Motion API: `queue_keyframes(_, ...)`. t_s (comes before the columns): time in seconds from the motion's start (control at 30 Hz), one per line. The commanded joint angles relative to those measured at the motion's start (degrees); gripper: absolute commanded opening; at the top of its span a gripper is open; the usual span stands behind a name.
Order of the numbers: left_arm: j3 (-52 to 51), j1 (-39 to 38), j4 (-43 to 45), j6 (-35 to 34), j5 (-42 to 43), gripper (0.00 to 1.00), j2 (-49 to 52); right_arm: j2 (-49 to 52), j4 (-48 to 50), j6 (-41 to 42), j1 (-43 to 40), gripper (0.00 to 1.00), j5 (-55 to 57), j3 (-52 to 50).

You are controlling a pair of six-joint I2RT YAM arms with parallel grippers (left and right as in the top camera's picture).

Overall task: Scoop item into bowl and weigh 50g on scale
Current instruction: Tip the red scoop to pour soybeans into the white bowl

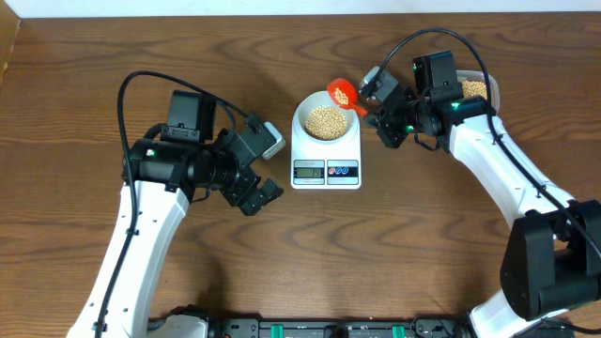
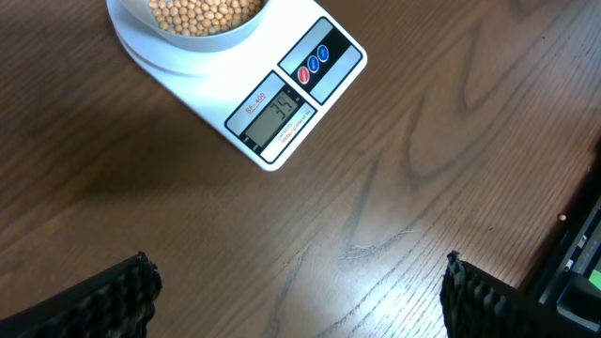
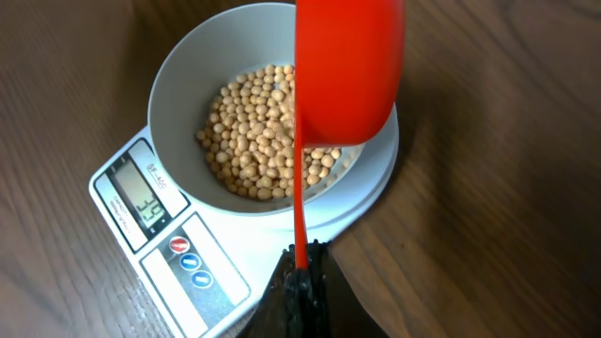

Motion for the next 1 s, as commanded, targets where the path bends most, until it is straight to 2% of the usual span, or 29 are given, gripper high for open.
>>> queue_keyframes(0.0, 0.8, 0.3, -0.3, 0.7, -0.5, 0.98, -0.8, -1.2, 0.1, -3.9, 0.7, 0.01, 0.3, 0.1)
queue_keyframes(0.33, 0.8, 0.3, -0.3, 0.7, -0.5, 0.98, -0.8, -1.2, 0.4, -8.9, 4.1, 0.01, 8.1, 0.1)
queue_keyframes(0.8, 0.8, 0.3, -0.3, 0.7, -0.5, 0.98, -0.8, -1.6, 2.6, -8.7, 4.3, 0.01, 9.9, 0.1)
queue_keyframes(0.97, 0.8, 0.3, -0.3, 0.7, -0.5, 0.98, -0.8, -4.7, 2.5, -5.9, 2.4, 0.01, 10.6, 0.1)
